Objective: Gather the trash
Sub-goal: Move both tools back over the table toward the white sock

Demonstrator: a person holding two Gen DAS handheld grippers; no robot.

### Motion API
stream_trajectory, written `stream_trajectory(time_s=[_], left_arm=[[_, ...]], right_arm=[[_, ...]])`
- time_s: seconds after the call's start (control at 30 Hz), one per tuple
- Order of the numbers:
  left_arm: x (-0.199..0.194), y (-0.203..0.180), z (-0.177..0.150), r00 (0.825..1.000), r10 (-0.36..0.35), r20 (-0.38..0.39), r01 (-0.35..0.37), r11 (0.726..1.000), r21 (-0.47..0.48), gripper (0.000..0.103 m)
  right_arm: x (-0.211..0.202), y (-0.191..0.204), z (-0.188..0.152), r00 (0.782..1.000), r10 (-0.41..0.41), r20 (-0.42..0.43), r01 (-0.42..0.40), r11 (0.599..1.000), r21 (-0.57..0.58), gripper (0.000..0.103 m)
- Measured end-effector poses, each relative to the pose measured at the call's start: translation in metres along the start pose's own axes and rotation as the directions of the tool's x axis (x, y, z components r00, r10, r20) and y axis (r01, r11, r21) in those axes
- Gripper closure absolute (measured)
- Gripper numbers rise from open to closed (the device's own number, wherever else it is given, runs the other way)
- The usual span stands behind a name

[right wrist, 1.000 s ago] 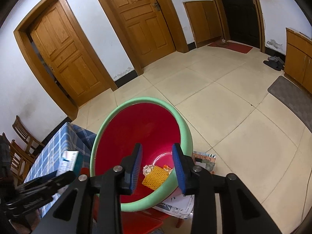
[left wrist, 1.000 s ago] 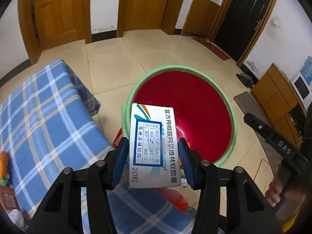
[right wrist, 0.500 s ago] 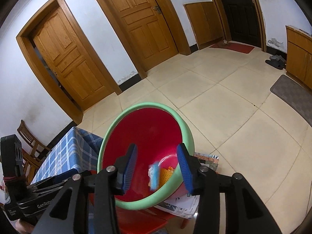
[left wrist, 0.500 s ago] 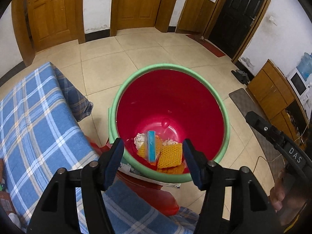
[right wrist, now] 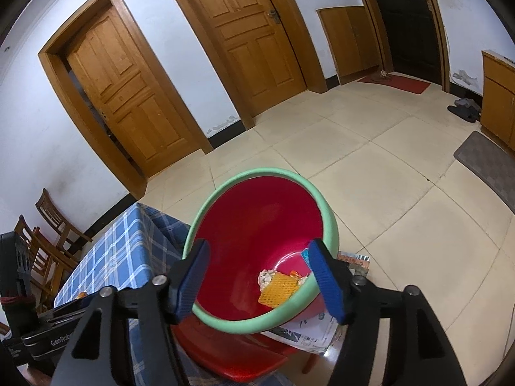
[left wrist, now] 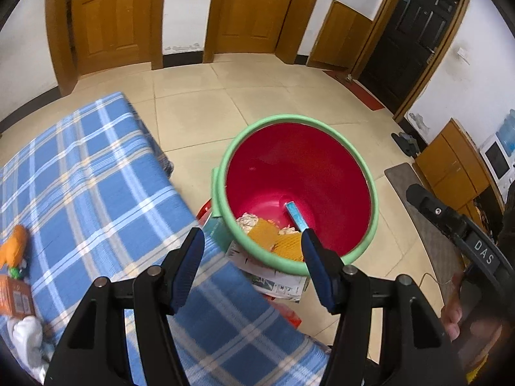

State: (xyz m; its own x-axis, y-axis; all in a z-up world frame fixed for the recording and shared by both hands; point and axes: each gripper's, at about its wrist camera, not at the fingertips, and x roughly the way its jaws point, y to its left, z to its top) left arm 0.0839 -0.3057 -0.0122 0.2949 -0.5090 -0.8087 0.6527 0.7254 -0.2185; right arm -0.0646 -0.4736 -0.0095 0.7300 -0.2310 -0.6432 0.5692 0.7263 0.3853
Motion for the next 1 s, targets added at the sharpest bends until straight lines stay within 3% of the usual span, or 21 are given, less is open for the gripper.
stream_trajectory(time_s=[0.53, 1.0], left_arm=[[-0.057, 0.054, -0.029, 0.993, 0.099, 0.061, -0.091, 0.987, -0.134, 0.040], [-0.091, 0.116, -0.059, 0.969, 0.235, 0.076, -0.211, 0.948, -0.239, 0.040]], right_arm=[[-0.011, 0.033, -0.009, 0.996, 0.081, -0.036, -0.083, 0.994, -0.073, 0.027], [-0.010, 0.056, -0.021, 0.991, 0.111, -0.078, -0.119, 0.987, -0.109, 0.025]])
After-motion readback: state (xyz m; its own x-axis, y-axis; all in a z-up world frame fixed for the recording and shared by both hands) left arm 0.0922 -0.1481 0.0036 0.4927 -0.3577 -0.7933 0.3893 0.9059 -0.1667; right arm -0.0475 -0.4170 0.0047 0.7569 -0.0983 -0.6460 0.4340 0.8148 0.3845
